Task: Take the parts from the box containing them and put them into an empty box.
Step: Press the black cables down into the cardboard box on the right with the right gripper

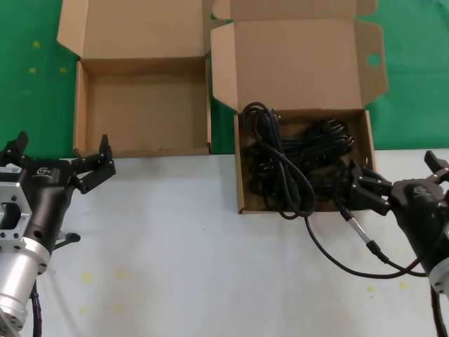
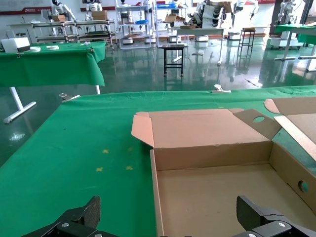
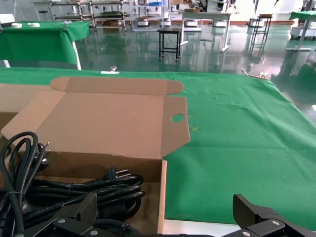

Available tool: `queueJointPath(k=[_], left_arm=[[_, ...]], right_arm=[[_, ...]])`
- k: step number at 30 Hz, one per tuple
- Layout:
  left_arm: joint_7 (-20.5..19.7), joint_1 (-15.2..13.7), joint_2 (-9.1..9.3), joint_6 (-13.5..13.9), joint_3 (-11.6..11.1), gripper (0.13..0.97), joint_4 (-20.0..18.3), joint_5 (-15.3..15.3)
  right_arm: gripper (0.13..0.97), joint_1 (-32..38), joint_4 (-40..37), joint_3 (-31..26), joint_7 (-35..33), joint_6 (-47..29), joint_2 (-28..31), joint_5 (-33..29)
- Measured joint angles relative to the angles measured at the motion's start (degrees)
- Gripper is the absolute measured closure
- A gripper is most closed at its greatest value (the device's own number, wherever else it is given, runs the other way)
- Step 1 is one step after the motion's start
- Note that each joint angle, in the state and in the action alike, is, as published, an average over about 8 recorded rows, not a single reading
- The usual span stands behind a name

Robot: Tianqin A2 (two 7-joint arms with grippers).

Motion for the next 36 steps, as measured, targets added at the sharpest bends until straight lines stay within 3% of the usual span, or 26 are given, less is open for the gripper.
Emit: queueJointPath(k=[36], left_arm=[[0.0,0.0,0.0,0.0,0.0,0.132,0.0,0.0]], right_arm=[[0.129,0.0,0.0,0.0,0.0,0.0,0.0,0.0]])
